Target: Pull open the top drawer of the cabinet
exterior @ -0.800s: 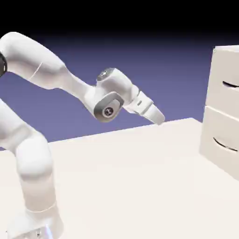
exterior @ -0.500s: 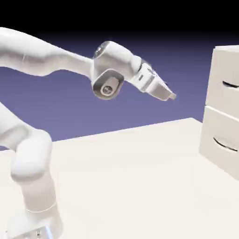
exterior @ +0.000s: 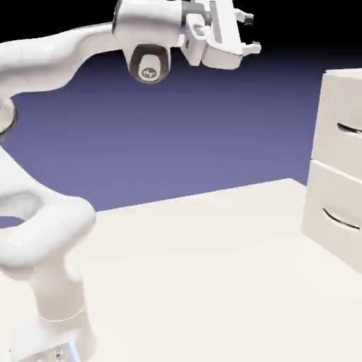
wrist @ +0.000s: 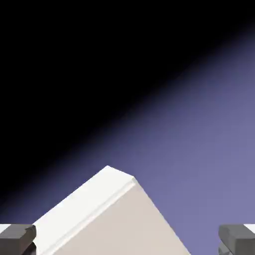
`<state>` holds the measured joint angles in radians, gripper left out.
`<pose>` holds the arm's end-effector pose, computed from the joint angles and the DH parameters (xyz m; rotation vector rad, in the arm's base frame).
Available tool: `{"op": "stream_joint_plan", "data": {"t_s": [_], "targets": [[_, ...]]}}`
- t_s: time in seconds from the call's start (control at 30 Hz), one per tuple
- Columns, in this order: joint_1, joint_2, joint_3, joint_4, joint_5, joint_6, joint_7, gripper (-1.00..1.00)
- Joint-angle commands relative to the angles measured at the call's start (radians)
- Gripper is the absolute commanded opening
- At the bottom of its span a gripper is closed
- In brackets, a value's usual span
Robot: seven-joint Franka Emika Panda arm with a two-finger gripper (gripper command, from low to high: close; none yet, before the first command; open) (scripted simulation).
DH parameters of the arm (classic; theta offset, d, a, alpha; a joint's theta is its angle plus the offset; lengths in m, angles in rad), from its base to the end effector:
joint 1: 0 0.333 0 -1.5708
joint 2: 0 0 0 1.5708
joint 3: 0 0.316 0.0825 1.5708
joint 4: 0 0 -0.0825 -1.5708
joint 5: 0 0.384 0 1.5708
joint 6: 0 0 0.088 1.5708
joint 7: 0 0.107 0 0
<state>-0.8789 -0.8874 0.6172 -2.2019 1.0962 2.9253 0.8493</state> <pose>0.3571 0.0034 0.7781 -1.1851 1.3909 -1.4489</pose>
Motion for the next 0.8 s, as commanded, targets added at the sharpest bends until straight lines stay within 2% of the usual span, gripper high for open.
{"op": "stream_joint_plan", "data": {"t_s": [0.0,0.77], "targets": [[-0.035,-0.013,0.025,0.024,0.044,-0.004,0.004,0.0],[-0.848,-0.302,0.588,0.579,1.044,-0.106,0.103,0.0]]}}
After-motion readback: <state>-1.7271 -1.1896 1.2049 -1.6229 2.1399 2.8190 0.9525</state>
